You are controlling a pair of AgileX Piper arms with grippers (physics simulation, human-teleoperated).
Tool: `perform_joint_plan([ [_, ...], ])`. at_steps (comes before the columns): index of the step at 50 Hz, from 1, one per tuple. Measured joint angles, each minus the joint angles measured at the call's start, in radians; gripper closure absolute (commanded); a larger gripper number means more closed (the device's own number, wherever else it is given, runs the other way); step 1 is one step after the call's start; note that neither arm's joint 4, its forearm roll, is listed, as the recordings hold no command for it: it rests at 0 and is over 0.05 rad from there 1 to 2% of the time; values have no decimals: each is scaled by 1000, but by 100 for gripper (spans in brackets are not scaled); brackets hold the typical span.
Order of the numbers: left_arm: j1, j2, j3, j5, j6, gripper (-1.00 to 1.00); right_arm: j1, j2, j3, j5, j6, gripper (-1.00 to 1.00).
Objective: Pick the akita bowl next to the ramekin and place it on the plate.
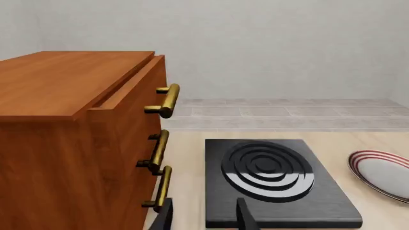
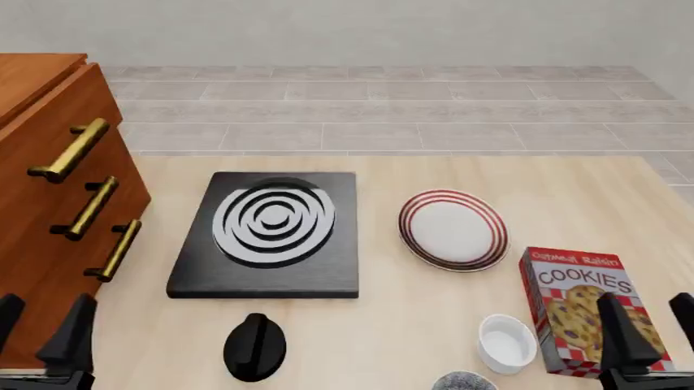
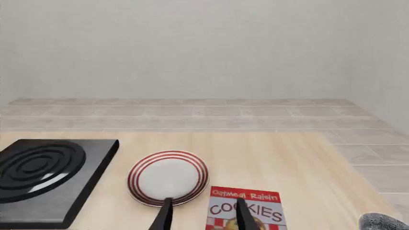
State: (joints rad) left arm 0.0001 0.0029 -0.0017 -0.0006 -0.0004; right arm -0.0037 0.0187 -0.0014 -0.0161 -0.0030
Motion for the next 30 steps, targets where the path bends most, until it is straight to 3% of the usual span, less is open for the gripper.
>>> perform_joint_plan([
  [30,0,3,-2,0,0,-100,12,6,-6,17,-39,-100],
])
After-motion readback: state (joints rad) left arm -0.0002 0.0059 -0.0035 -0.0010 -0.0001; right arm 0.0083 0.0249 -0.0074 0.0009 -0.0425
